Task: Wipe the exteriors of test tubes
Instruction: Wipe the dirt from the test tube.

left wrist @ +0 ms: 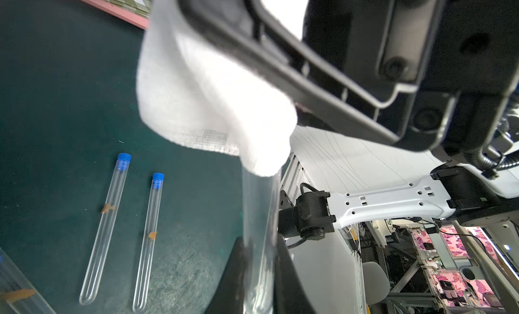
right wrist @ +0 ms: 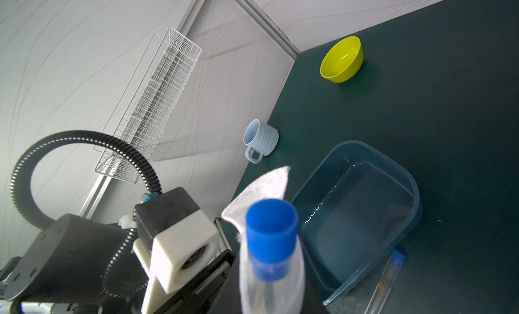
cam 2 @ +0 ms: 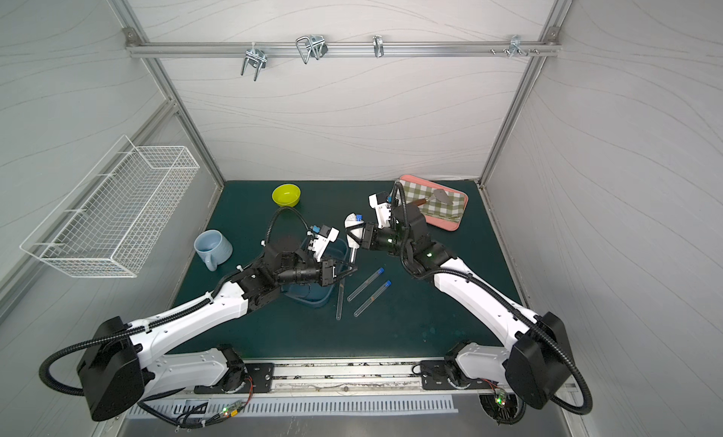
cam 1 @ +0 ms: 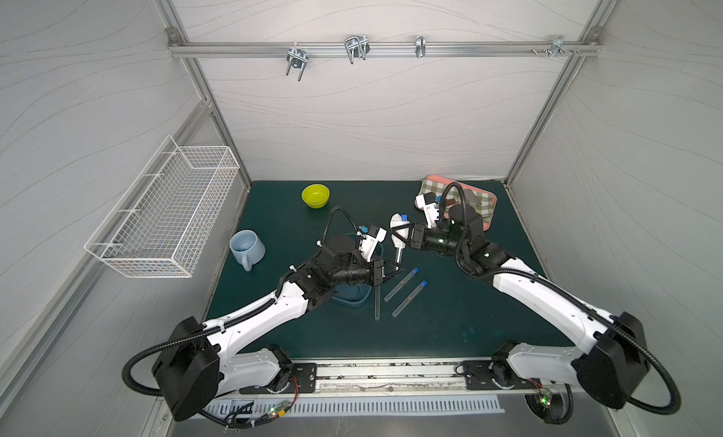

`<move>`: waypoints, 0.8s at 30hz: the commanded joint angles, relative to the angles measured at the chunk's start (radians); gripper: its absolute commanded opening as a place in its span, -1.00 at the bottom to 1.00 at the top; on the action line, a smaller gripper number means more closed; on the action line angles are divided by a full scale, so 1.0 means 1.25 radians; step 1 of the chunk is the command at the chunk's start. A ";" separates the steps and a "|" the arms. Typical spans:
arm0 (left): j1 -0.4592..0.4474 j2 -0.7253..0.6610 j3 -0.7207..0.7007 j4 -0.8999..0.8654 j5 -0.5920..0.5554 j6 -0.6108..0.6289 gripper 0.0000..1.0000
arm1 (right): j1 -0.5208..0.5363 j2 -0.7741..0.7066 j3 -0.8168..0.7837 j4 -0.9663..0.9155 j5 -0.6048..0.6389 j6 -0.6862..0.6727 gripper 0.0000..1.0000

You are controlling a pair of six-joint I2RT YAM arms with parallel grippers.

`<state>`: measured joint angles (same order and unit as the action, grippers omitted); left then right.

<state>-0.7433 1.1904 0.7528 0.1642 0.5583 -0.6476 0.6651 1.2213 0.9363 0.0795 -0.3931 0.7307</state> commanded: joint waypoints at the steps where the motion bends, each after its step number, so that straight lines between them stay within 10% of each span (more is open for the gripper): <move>1: 0.001 -0.012 0.025 0.060 0.008 0.005 -0.85 | 0.030 -0.042 -0.078 -0.005 0.040 0.035 -0.60; 24: 0.002 -0.006 0.019 0.069 0.006 0.003 -0.85 | 0.016 -0.013 -0.050 -0.002 0.031 0.022 -0.59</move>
<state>-0.7441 1.1957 0.7525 0.1642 0.5583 -0.6479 0.6552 1.2327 0.9318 0.1055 -0.4015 0.7441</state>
